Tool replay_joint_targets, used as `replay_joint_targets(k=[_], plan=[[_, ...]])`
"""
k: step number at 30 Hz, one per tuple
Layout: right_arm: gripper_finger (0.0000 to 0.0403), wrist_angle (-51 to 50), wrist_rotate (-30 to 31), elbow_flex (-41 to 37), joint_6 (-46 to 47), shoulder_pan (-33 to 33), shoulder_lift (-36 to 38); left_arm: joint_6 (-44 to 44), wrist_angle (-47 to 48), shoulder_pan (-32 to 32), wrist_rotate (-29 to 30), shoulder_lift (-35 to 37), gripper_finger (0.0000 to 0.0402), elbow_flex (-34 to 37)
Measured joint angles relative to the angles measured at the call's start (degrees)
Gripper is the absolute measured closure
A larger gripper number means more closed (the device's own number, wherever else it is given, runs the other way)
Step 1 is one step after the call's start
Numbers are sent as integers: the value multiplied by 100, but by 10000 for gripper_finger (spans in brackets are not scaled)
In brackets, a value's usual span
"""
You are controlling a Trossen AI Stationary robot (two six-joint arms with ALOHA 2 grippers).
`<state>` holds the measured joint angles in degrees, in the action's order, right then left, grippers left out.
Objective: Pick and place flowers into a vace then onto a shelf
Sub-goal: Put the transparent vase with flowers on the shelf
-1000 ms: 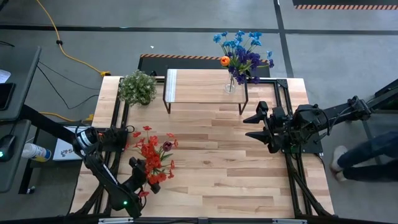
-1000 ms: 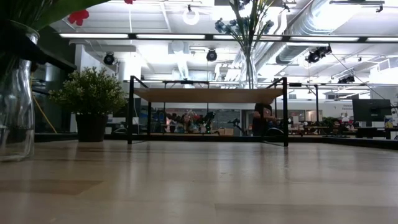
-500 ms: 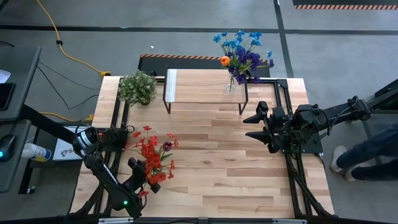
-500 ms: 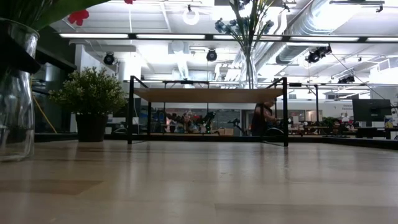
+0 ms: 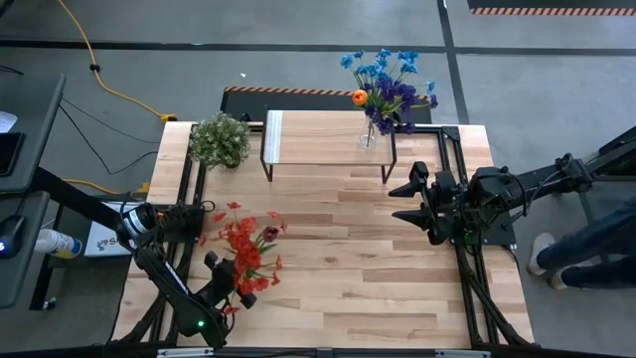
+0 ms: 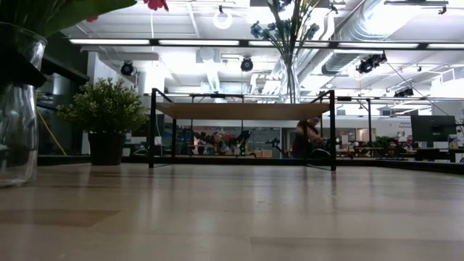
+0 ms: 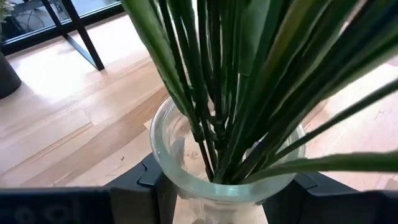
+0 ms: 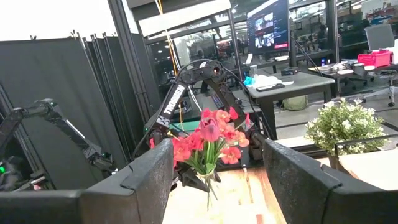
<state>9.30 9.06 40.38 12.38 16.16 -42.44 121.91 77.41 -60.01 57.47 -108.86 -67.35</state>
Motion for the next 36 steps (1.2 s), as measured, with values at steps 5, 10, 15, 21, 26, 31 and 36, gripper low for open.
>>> replay_joint_targets(k=[5,10,15,21,26,31,36], plan=[[167,0,0,0,-1,0,0,60,-1,0,105,-3,194,0],[167,0,0,0,0,0,0,274,101,0,437,-4,194,-24],[167,0,2,0,-1,0,0,441,512,0,494,-4,194,-315],[166,2,2,0,0,-2,0,711,1270,3,655,-4,194,-850],[166,2,49,0,49,-1,0,594,1270,104,1024,194,194,-1086],[166,5,198,0,55,-2,2,350,1272,309,1160,503,194,-1209],[167,8,199,0,66,-2,2,-190,1261,550,1204,789,194,-1456]])
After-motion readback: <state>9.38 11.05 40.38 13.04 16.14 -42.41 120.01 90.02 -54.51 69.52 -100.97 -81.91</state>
